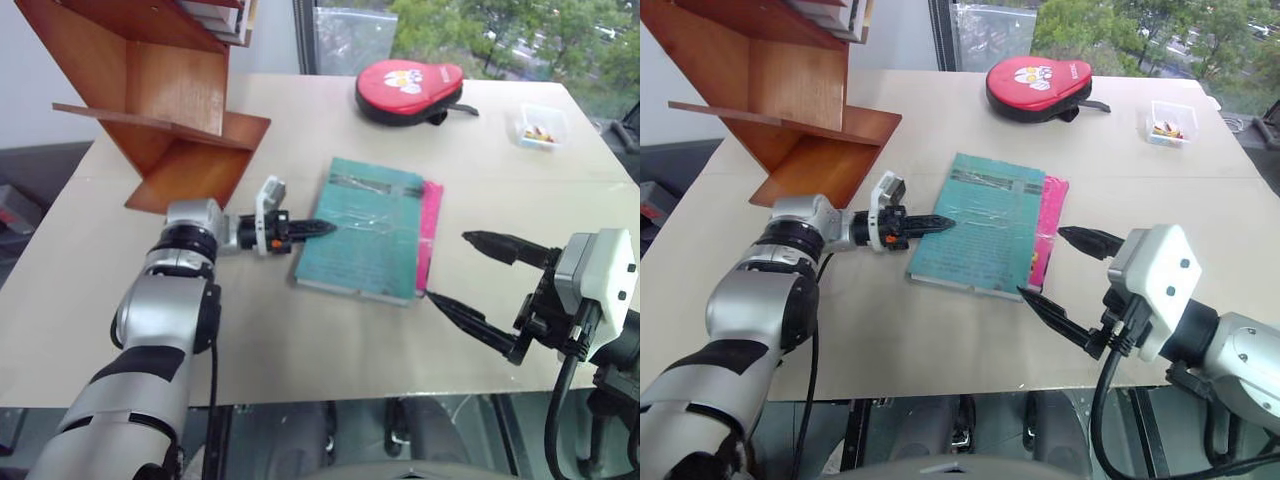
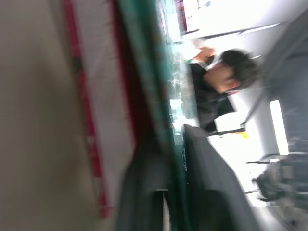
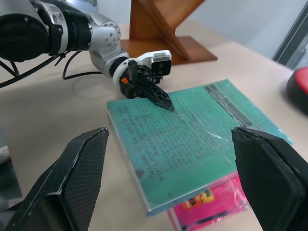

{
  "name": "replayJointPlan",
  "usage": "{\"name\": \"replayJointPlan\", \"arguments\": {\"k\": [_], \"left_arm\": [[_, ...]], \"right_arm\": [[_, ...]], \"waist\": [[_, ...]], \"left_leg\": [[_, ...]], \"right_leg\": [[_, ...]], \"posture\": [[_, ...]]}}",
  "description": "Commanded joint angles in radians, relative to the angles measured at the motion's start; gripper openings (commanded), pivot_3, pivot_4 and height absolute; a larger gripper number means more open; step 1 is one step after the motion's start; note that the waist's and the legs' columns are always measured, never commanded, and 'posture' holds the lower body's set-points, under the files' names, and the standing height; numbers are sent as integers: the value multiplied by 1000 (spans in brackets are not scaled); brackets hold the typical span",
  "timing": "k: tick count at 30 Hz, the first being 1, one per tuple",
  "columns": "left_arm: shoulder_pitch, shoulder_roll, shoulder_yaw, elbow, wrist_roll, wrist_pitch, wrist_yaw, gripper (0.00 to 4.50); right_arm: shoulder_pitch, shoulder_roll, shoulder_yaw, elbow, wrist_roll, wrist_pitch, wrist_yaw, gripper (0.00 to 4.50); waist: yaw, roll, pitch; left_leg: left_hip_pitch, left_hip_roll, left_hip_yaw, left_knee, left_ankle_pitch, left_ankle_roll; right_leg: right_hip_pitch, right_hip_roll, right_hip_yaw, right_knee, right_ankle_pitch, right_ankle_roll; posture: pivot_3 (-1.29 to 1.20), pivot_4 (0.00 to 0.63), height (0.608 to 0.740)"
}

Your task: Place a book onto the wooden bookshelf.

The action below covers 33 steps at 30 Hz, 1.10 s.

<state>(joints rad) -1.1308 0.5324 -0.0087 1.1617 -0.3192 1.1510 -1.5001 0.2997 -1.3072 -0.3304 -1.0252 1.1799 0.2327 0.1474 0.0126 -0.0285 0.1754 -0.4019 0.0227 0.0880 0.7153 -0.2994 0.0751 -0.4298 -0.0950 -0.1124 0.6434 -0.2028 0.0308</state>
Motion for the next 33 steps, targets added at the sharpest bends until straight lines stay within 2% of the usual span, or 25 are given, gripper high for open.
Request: {"name": "replayJointPlan", "arguments": {"k": [1, 10, 14, 18, 23, 26, 30, 33], "left_arm": [[20, 50, 16, -89, -26, 52, -12, 69], [171, 136, 96, -389, -156, 235, 71, 69], [268, 141, 202, -599, -252, 355, 166, 69], [364, 100, 341, -796, -328, 445, 292, 69], [479, 82, 450, -978, -525, 463, 477, 69], [513, 83, 486, -1031, -650, 463, 583, 69], [528, 21, 539, -1172, -784, 463, 761, 69], [523, -20, 551, -1339, -794, 429, 806, 69]], "right_arm": [[-69, 34, 26, -19, 15, 28, 17, 4208], [-265, 124, 146, 78, -57, 154, 147, 4208], [-331, 146, 162, 131, -61, 196, 243, 4208], [-336, 162, 136, 153, -61, 221, 323, 4208], [-341, 204, 112, 170, -59, 247, 367, 4208], [-365, 221, 109, 176, -51, 263, 368, 4208], [-379, 230, 87, 203, -61, 284, 402, 4208], [-376, 233, 62, 214, -67, 292, 418, 4208]], "waist": [[2, 0, 0], [4, 0, 0], [2, 0, 0], [3, 1, 0], [3, 1, 0], [4, 1, 0], [5, 1, 0], [4, 1, 0]], "left_leg": [[0, 0, 0, 0, 0, 0], [-4, 0, -2, 3, -1, 2], [-5, 0, -2, 4, -1, 2], [-5, 0, -4, 4, -1, 2], [-5, -1, -4, 5, -1, 1], [-4, 0, -5, 5, -1, 1], [0, -1, -5, 4, -1, 1], [1, -1, -5, 4, -1, 0]], "right_leg": [[0, 0, 0, 0, 0, 0], [-1, -1, -1, 0, 2, -3], [-2, -2, -2, 1, 2, -3], [-2, -2, -3, 0, 2, -3], [-1, -4, -4, 1, 2, -3], [-1, -8, -4, 1, 2, -3], [4, -9, -4, 1, 2, -3], [6, -9, -4, 1, 2, -3]], "posture": [[0, 150, 740], [0, 150, 740], [0, 150, 740], [0, 150, 740], [0, 150, 740], [0, 150, 740], [0, 150, 740], [0, 150, 740]]}}
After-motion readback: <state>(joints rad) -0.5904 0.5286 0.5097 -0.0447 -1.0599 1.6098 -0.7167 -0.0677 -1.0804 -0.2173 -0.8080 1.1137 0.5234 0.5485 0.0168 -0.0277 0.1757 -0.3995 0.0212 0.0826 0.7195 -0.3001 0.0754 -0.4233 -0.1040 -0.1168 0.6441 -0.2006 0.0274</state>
